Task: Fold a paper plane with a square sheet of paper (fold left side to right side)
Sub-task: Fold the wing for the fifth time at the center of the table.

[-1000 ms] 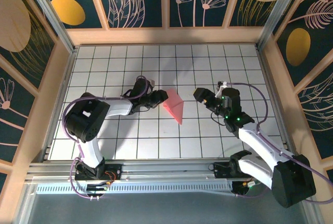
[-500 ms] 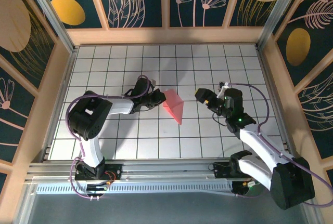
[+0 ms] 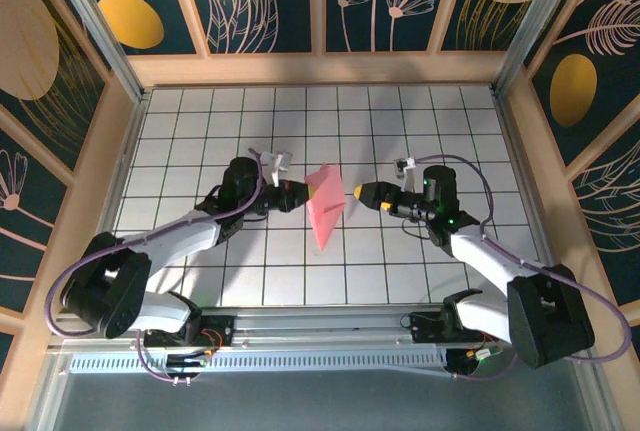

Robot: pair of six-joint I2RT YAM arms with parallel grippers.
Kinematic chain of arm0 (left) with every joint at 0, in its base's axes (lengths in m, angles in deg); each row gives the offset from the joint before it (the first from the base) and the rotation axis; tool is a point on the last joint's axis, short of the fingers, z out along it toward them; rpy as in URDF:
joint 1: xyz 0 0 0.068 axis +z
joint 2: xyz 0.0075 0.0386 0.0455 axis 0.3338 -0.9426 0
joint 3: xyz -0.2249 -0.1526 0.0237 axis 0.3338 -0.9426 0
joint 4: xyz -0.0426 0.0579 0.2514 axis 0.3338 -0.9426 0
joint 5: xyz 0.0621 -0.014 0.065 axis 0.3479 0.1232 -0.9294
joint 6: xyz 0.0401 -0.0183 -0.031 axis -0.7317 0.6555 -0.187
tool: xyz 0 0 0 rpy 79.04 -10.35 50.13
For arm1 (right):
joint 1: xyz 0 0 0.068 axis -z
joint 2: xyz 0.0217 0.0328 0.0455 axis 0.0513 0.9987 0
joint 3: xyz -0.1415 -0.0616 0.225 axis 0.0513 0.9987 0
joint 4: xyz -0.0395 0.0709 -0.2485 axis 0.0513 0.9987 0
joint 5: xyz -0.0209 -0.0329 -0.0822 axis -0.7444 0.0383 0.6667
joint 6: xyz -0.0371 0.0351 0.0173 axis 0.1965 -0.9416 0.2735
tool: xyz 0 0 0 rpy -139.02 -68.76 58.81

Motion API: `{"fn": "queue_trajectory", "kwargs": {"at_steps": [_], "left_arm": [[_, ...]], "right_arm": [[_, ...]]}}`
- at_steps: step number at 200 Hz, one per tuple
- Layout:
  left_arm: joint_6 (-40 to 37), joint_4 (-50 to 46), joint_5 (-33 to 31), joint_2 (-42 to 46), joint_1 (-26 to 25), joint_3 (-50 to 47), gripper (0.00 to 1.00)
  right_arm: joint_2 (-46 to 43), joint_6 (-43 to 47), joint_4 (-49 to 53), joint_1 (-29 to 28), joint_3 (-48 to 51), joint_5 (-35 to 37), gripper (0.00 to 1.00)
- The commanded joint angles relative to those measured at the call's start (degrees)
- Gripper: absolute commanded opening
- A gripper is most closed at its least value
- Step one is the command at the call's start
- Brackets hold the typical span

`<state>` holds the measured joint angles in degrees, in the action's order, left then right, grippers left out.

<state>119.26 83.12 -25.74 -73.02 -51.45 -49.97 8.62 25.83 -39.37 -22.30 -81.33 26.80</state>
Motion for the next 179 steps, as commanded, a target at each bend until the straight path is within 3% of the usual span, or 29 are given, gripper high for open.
{"fn": "queue_trajectory", "kwargs": {"at_steps": [1,50,101,138,179], "left_arm": [[-2.14,6.30,7.99,2.66,0.64,-3.01,0.00],[-0.09,9.48,10.76,2.40,0.64,-4.03,0.00],[-1.72,4.15,7.49,-0.38,0.67,-2.44,0.00],[-2.02,3.52,7.39,-1.80,0.66,-2.46,0.00],[-2.29,3.42,8.07,-2.42,0.68,-2.72,0.00]], "right_arm": [[2.77,2.40,-10.05,-2.34,0.16,-6.17,0.95],[9.58,2.07,-16.98,-7.98,-1.53,-9.11,0.93],[9.66,4.49,-11.68,-8.68,-4.82,-10.54,0.66],[9.11,6.84,-6.95,-8.42,-6.88,-9.39,0.57],[10.88,8.24,-3.85,-8.31,-9.04,-6.77,0.39]]}}
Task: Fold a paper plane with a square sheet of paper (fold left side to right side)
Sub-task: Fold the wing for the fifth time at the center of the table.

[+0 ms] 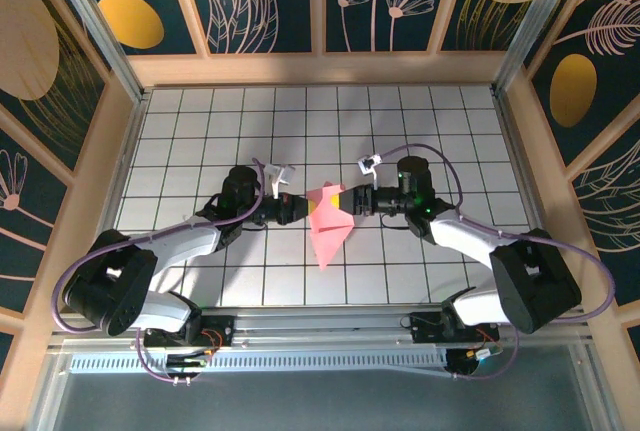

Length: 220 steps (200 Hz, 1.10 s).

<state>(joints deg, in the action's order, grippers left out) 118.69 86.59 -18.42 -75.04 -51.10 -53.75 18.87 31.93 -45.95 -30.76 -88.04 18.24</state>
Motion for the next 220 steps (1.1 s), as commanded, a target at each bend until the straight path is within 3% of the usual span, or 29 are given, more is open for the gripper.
{"fn": "queue_trajectory", "kwargs": {"at_steps": [1,25,41,54,81,128,158,189,220], "left_arm": [[-1.72,-0.09,0.76,-0.41,0.32,1.01,0.00],[-2.25,-1.06,-0.41,-0.42,0.33,0.87,0.00],[-2.86,-2.47,-2.12,-0.37,0.31,0.80,0.15],[-3.63,-4.48,-4.27,-0.33,0.39,0.95,0.35],[-5.66,-10.00,-11.93,0.73,0.37,1.35,0.55],[-9.30,-16.49,-20.09,5.67,0.07,1.57,0.54],[-12.42,-21.99,-25.69,10.73,-3.50,2.82,0.52],[-14.86,-29.59,-34.57,12.08,-11.71,6.37,0.52],[-14.20,-35.06,-43.70,6.62,-22.39,11.02,0.52]], "right_arm": [[0.72,2.13,2.79,0.18,-2.33,1.89,0.39],[2.67,2.29,5.00,0.20,-3.47,4.61,0.14],[4.12,2.36,6.92,0.21,-4.25,6.89,0.00],[5.32,2.18,7.93,0.06,-4.53,8.07,0.00],[8.28,0.37,9.00,0.13,-4.67,11.93,0.00],[11.51,-3.76,13.03,0.08,-6.21,17.83,0.00],[11.62,-8.30,18.06,0.33,-8.21,21.54,0.00],[12.61,-11.31,21.95,0.39,-10.55,22.02,0.00],[13.57,-12.44,23.51,0.47,-11.82,22.00,0.00]]}}
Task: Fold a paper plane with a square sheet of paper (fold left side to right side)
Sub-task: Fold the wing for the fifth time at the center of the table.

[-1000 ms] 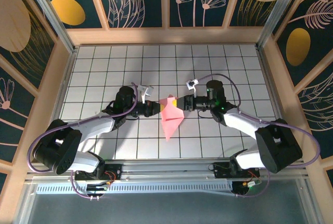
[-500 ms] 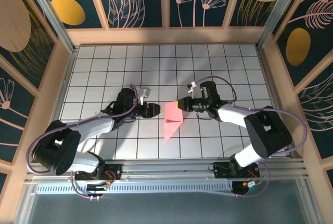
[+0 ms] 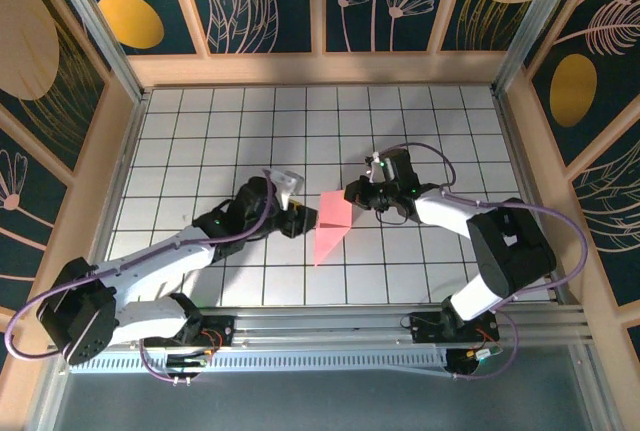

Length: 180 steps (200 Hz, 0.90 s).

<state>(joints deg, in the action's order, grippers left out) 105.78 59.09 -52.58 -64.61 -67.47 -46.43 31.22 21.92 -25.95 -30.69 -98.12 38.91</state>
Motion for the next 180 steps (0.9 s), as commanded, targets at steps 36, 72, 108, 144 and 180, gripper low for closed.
{"fn": "queue_trajectory", "kwargs": {"at_steps": [36,72,108,144,180], "left_arm": [[0.59,-10.95,-16.05,-11.78,-13.52,9.34,0.54],[0.82,-15.39,-20.19,-20.36,-17.95,15.51,0.56],[0.73,-20.39,-24.82,-27.54,-19.66,20.95,0.57],[0.38,-23.35,-27.79,-33.16,-20.06,23.65,0.58],[0.20,-24.72,-29.97,-36.12,-20.06,24.82,0.58]], "right_arm": [[2.10,-2.96,4.12,0.37,-2.20,1.36,0.00],[2.78,-3.35,4.31,0.49,-2.54,1.52,0.00],[3.01,-3.68,4.13,0.42,-2.55,1.53,0.00],[3.43,-4.02,4.07,0.45,-2.46,1.44,0.00],[3.56,-4.10,3.69,0.34,-2.24,1.30,0.00]]}}
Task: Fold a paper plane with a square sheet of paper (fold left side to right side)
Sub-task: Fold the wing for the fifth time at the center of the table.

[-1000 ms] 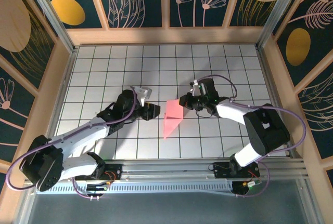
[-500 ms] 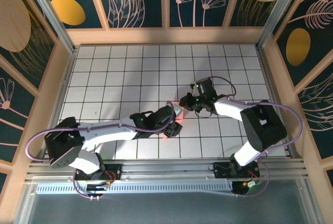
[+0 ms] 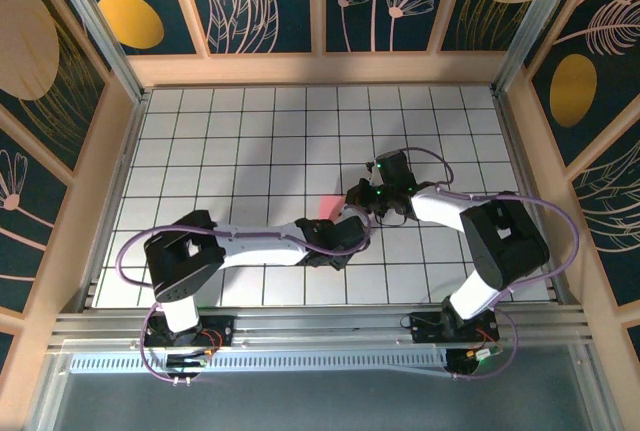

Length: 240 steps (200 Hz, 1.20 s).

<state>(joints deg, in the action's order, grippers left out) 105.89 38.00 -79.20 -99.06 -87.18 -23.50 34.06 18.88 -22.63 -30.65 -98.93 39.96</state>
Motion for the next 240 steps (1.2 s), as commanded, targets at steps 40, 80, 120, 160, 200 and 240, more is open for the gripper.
{"fn": "queue_trajectory", "kwargs": {"at_steps": [40,80,120,160,200,240], "left_arm": [[0.10,-3.74,-3.74,-2.31,-0.36,1.95,0.52],[-0.07,-3.27,-2.61,-1.75,-0.35,1.64,0.49],[-0.26,-2.51,-1.61,0.11,-0.51,1.70,0.50],[-0.38,-2.47,-2.11,0.52,-0.61,2.51,0.46],[-0.26,-2.67,-2.35,-0.20,-0.68,2.45,0.34],[0.18,-2.77,-3.36,-0.02,-0.70,1.65,0.21]], "right_arm": [[0.83,-1.00,0.59,0.30,-1.34,0.38,0.00],[1.29,-0.88,0.89,0.35,-1.37,1.04,0.00],[2.19,-1.11,1.07,0.34,-1.30,1.62,0.00],[2.61,-1.37,1.02,0.28,-1.26,1.53,0.00],[2.51,-1.37,1.30,0.23,-1.12,1.53,0.00],[2.42,-1.44,1.34,0.28,-1.03,1.53,0.00]]}}
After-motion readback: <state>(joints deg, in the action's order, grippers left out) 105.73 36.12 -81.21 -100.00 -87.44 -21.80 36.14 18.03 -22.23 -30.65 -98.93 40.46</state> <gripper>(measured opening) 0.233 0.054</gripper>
